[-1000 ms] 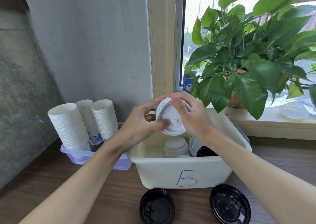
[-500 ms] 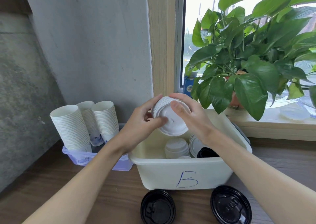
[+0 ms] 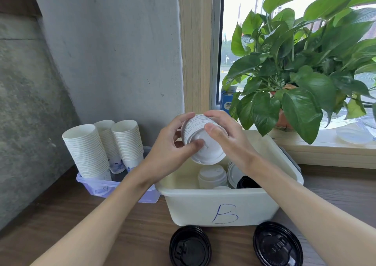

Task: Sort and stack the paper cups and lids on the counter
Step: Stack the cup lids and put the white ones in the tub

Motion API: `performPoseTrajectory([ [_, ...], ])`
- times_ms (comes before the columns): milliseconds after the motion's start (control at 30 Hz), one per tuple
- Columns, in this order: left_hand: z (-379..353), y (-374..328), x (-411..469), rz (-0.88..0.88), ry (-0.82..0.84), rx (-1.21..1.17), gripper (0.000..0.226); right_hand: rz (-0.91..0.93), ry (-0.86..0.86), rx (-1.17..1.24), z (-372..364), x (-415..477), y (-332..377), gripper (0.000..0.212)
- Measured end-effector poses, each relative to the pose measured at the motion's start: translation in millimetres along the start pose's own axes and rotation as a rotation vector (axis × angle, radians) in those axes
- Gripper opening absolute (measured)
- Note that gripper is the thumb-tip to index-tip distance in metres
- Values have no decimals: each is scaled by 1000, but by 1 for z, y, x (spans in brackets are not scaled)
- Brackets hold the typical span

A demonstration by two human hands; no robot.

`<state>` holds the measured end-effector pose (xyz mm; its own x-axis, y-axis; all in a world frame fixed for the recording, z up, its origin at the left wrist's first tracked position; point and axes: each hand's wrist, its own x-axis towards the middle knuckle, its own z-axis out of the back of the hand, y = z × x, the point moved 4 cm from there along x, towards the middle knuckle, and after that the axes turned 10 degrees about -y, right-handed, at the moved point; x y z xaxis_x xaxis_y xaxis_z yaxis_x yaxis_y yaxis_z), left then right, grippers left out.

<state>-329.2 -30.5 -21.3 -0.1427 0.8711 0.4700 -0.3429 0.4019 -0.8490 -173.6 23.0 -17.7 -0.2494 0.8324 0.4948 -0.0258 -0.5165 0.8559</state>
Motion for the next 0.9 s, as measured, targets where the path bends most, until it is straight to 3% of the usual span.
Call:
performPoseTrajectory([
  [233,-4,-5,-2,-64,34,41,57,53,-30,-34,-2,-1,7,63],
  [400,-6,-3,-2,-55,79,53,74,105,-81,-100,0,-2,8,66],
  [533,-3,-6,-2,-80,47,31,69,110,-73,-153,-1,-3,8,66],
  [900,-4,-7,-1,-66,49,-30,59,142,-77,-170,-1,-1,12,36],
])
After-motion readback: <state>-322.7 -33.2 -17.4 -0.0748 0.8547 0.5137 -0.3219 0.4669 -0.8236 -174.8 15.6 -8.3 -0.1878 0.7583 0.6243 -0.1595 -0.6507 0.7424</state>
